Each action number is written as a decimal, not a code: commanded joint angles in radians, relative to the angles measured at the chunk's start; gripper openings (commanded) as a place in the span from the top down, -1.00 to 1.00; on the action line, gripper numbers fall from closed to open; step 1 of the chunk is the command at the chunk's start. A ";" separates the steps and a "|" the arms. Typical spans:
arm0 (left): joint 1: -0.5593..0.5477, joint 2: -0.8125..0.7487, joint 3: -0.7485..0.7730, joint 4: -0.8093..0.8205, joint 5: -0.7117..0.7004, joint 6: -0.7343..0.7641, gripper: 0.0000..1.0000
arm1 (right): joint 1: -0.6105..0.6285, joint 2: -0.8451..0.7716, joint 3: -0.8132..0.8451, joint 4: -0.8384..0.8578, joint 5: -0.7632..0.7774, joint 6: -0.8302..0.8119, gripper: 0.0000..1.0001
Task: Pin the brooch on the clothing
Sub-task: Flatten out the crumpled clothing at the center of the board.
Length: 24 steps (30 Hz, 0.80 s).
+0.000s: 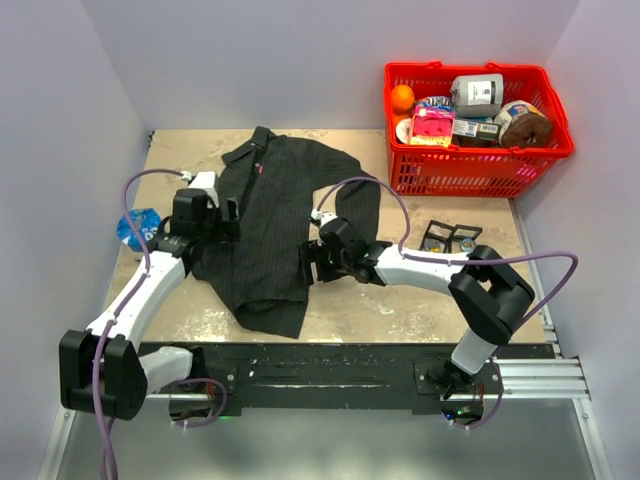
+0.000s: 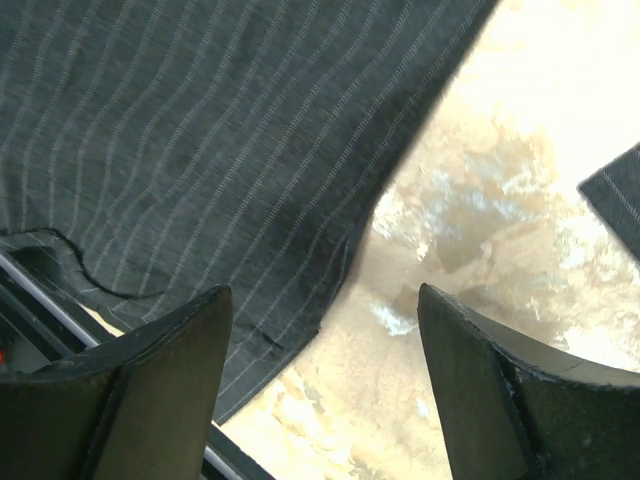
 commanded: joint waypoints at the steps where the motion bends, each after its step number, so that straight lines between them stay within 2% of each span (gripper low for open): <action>1: 0.009 -0.045 -0.047 0.033 0.044 -0.068 -0.95 | -0.008 -0.009 -0.020 0.077 -0.024 0.063 -0.52; 3: 0.009 -0.038 -0.051 0.016 0.033 -0.063 -0.85 | -0.008 -0.002 -0.026 0.085 -0.024 0.071 -0.47; 7: 0.009 -0.017 -0.056 -0.013 0.008 -0.057 -0.53 | -0.008 0.002 -0.057 0.116 -0.024 0.086 -0.40; 20: 0.009 0.103 -0.035 -0.045 0.021 -0.040 -0.15 | 0.001 0.077 -0.057 0.177 -0.047 0.116 -0.23; 24: 0.009 0.127 -0.033 -0.047 0.030 -0.037 0.02 | 0.001 0.094 -0.051 0.185 -0.054 0.114 -0.17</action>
